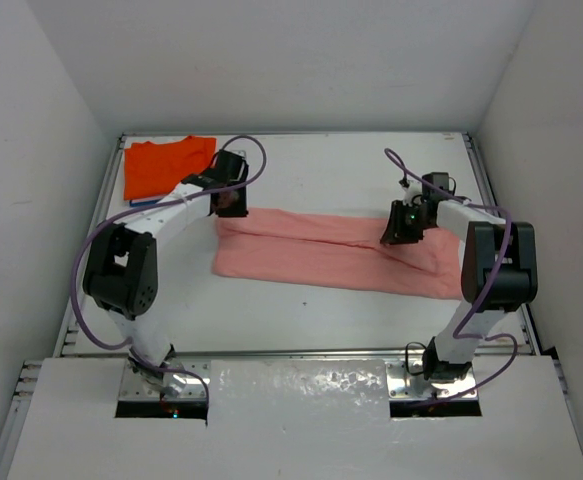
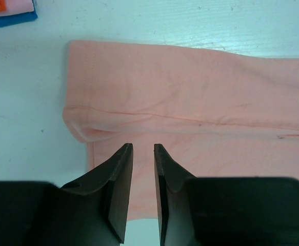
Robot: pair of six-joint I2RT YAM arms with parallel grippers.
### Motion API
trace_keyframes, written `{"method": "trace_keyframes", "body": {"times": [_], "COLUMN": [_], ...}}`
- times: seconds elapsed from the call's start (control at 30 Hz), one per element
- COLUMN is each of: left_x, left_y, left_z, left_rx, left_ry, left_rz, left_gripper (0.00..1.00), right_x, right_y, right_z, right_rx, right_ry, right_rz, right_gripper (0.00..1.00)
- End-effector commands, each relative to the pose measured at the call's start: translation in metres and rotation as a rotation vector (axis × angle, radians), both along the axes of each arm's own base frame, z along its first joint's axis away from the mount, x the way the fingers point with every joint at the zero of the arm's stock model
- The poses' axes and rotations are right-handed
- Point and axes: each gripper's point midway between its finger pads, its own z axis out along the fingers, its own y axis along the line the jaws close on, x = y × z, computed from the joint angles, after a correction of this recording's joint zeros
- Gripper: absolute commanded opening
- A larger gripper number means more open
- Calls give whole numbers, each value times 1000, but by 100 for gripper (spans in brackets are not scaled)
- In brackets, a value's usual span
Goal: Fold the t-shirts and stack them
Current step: Fold the other side of the tshirt into a rectangle
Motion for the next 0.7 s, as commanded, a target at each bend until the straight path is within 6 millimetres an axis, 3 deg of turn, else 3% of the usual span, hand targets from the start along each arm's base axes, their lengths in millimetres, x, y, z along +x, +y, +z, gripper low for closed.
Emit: {"method": "trace_keyframes", "body": {"times": [0.0, 0.3, 0.43, 0.67], "left_x": [3, 7, 10, 14], "left_y": [-1, -2, -2, -3], "left_z": [26, 30, 30, 30], "left_rx": [-9, -3, -2, 0], "left_ry": [-71, -80, -84, -88], "left_rz": [-8, -12, -8, -6], "left_gripper": [21, 21, 21, 21], "right_x": [18, 28, 31, 29], "right_y": [-12, -24, -21, -15], "right_z": [16, 18, 16, 19], "right_rx": [-82, -187, -181, -164], "right_ry": [-67, -72, -56, -68], "right_rz": [-44, -47, -30, -30], "right_gripper": [31, 27, 11, 0]}}
